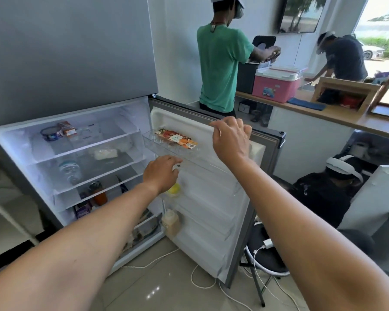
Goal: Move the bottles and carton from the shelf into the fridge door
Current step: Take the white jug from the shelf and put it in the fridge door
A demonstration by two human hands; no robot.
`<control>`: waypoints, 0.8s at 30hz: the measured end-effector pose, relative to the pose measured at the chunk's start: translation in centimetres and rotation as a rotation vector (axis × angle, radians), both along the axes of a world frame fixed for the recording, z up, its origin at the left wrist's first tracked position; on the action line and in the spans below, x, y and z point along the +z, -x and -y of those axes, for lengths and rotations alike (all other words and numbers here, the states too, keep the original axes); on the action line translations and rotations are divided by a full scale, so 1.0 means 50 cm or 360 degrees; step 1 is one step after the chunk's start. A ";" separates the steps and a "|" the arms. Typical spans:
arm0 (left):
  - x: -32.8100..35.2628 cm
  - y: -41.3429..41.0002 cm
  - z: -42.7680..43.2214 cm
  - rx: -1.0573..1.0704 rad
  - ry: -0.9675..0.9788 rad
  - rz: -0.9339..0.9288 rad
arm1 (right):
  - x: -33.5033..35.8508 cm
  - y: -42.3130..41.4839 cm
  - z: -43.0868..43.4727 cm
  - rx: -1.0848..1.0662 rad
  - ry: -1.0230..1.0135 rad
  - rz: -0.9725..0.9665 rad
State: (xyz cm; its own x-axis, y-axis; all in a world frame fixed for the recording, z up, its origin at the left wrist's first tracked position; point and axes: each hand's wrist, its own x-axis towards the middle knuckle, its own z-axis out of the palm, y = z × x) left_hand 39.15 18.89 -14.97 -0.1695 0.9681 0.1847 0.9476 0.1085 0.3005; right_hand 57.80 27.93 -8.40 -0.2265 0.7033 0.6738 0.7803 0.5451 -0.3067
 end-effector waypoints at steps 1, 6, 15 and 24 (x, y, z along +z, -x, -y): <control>0.002 0.017 0.010 0.0052 -0.0007 0.0027 | -0.007 0.024 0.009 0.0044 0.0071 0.0003; 0.012 0.145 0.092 0.0311 -0.0009 0.0113 | -0.062 0.170 0.069 0.0191 0.0404 0.0269; -0.002 0.477 0.379 0.0813 0.0027 0.0098 | -0.129 0.541 0.269 0.0609 0.0652 0.0569; -0.037 0.794 0.725 0.1268 0.0160 0.0174 | -0.173 0.890 0.524 0.0988 0.0863 0.0591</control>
